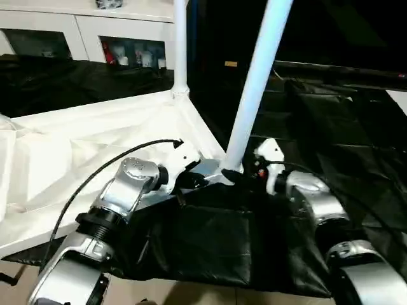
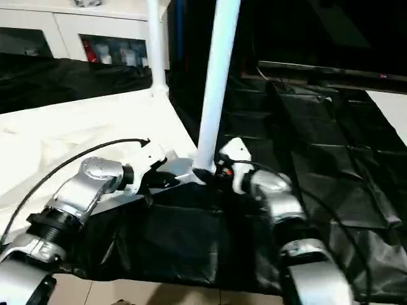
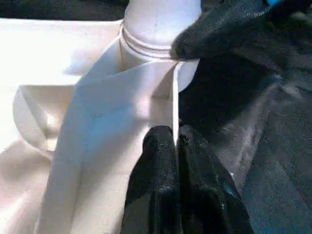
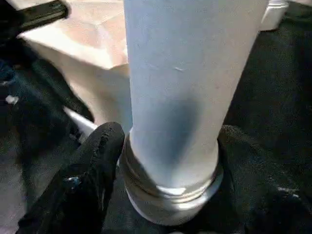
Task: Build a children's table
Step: Rotate leg to tighten
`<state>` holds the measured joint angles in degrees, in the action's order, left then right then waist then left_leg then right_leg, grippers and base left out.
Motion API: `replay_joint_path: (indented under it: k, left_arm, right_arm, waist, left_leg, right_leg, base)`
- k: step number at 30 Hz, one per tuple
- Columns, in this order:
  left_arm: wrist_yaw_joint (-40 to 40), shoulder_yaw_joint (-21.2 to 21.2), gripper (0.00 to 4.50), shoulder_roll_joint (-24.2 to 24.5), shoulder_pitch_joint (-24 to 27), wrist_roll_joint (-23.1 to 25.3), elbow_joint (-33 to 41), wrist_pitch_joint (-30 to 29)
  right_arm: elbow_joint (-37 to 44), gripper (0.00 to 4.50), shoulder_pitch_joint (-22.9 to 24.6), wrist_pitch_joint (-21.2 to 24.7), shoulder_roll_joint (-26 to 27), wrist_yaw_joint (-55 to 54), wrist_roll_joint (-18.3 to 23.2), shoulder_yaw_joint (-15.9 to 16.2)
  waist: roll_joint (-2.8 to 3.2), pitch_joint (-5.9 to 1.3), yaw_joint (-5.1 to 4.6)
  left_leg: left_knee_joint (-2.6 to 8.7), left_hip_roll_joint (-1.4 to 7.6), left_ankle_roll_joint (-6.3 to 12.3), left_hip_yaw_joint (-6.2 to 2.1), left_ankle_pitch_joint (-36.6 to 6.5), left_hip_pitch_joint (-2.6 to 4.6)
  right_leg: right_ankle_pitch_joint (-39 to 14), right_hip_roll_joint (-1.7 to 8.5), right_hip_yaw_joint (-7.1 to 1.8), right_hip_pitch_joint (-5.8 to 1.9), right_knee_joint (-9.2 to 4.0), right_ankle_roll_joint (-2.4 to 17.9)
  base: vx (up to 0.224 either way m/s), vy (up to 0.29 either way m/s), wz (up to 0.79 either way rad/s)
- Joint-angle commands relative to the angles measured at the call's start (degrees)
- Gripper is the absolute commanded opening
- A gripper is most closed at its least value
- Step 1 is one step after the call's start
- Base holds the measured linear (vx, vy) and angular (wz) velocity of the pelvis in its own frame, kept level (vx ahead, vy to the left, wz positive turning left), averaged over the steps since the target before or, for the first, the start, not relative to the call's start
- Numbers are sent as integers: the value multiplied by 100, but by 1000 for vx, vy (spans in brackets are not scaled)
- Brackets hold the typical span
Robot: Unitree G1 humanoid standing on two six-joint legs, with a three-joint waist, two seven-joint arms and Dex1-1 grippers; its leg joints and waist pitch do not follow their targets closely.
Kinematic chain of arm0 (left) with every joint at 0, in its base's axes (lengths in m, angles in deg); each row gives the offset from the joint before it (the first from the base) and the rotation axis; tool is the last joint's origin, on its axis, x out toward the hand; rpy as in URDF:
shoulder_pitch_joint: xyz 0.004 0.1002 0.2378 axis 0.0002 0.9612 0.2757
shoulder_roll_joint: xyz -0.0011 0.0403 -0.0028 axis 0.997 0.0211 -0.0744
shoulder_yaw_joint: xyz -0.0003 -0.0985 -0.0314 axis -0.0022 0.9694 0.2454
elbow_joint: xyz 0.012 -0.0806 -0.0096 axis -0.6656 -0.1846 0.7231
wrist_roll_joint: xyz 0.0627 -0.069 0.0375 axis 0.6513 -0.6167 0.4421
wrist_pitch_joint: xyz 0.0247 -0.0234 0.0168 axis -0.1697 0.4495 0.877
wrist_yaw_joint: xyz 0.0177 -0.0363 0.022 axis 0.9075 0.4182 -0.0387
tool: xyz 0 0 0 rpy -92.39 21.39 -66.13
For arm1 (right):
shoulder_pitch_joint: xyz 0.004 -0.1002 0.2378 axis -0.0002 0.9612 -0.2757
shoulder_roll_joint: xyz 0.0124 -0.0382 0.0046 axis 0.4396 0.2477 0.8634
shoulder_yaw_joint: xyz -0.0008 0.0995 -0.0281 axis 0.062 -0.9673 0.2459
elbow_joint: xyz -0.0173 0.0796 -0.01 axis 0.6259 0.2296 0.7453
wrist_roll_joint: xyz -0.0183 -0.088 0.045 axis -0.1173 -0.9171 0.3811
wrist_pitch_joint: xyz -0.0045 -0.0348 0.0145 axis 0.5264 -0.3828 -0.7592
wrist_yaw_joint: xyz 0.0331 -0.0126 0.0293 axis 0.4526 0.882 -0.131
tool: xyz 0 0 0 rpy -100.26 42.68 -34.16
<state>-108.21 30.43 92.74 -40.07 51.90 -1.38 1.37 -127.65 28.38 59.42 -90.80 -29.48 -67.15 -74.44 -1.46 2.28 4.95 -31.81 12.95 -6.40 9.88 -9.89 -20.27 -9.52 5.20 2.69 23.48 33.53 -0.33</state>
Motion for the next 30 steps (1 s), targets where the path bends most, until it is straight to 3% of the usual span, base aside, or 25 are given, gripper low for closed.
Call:
replay_joint_path:
  k: [1,6,12,13,15,24,30]
  left_arm:
    - [-596,-223,6,42,152,-188,-165,464]
    - [-1188,-256,6,206,204,-353,-168,898]
    - [-1760,-291,6,425,308,-475,-58,1016]
    - [-1815,-298,0,462,318,-474,-65,1048]
    - [-1860,-304,0,496,325,-469,-74,1078]
    - [-2072,-285,0,668,309,-426,-181,1223]
    - [-1650,-156,0,443,235,-423,-248,1084]
  right_arm:
    - [101,332,-99,-84,-136,683,48,202]
    - [252,332,-60,-109,-362,1461,126,340]
    - [405,332,9,-160,-458,2028,194,448]
    - [429,303,19,-145,-470,2126,208,471]
    - [448,303,27,-102,-482,2227,224,491]
    - [467,221,63,97,-509,2692,245,610]
    - [654,204,440,289,-214,2332,263,643]
  waist:
    - [13,-340,30]
    - [25,-319,76]
    - [15,-289,149]
    - [22,-286,157]
    - [12,-290,156]
    - [14,-312,165]
    - [0,-294,186]
  left_leg:
    - [300,-25,431,100,-1135,3]
    - [295,-3,448,113,-1273,5]
    - [332,11,302,99,-1607,26]
    - [343,16,256,92,-1678,37]
    - [343,16,252,89,-1674,35]
    - [327,11,289,90,-1387,9]
    - [336,7,262,95,-1457,17]
  right_leg:
    - [-661,167,-113,-331,-271,1493]
    - [-845,171,-116,-307,-271,1512]
    - [-1625,195,-133,-269,-321,1303]
    - [-1802,202,-137,-251,-338,1235]
    - [-1812,200,-138,-251,-336,1224]
    - [-1359,188,-130,-272,-276,1345]
    - [-1596,194,-141,-260,-308,1236]
  base:
    - [0,0,0]
    - [0,0,0]
    - [0,0,0]
    - [0,0,0]
    - [0,0,0]
    - [0,0,0]
    - [0,0,0]
